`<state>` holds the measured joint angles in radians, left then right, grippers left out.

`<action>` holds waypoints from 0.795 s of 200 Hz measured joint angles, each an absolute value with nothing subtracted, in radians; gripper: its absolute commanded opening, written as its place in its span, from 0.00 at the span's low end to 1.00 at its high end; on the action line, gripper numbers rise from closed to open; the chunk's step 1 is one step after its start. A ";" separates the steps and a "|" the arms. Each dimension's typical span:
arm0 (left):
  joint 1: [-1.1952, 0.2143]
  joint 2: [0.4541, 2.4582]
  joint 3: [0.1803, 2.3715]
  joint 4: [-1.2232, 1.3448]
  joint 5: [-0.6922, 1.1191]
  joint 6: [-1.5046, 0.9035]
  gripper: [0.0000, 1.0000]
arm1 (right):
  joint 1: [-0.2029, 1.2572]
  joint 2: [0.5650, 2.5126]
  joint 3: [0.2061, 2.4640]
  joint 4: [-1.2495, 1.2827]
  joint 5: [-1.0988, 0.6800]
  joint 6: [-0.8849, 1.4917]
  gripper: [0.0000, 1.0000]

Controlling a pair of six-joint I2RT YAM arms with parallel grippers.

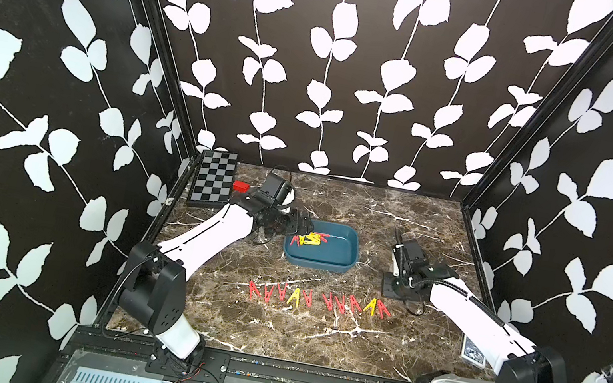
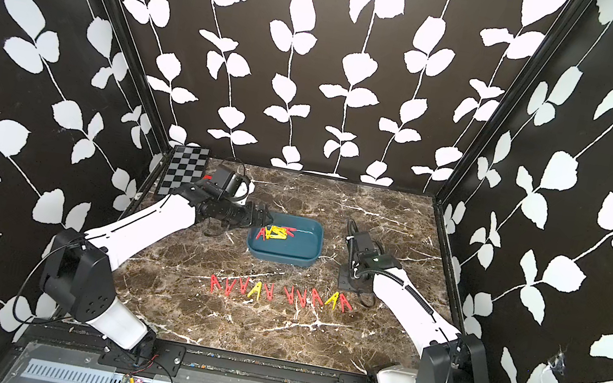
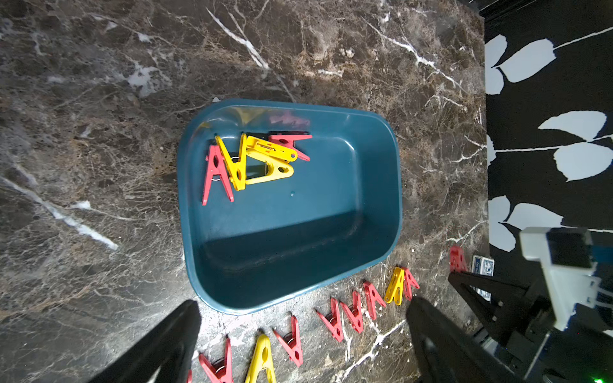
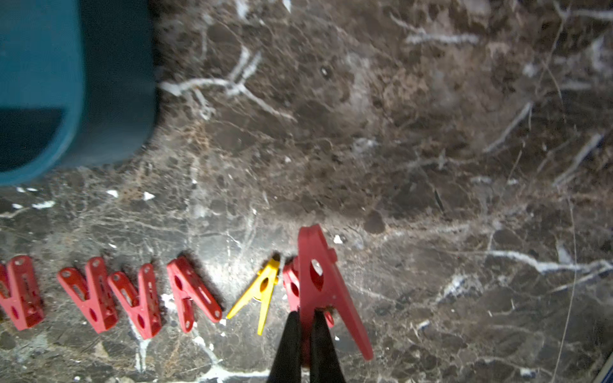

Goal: Take the clothespins out of the storage box
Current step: Place the clothespin at the center of the board.

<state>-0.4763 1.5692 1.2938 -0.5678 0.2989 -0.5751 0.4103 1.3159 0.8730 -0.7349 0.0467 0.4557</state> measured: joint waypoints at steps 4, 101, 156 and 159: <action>-0.476 1.571 1.294 -0.567 0.299 -0.575 0.99 | 0.409 1.316 0.870 -0.741 0.047 0.461 0.00; -0.477 1.575 1.294 -0.565 0.300 -0.576 0.99 | 0.394 1.370 0.786 -0.813 0.045 0.522 0.00; -0.477 1.575 1.294 -0.565 0.300 -0.576 0.99 | 0.376 1.426 0.769 -0.796 0.046 0.524 0.00; -0.477 1.575 1.294 -0.565 0.300 -0.576 0.99 | 0.374 1.430 0.769 -0.794 0.046 0.524 0.00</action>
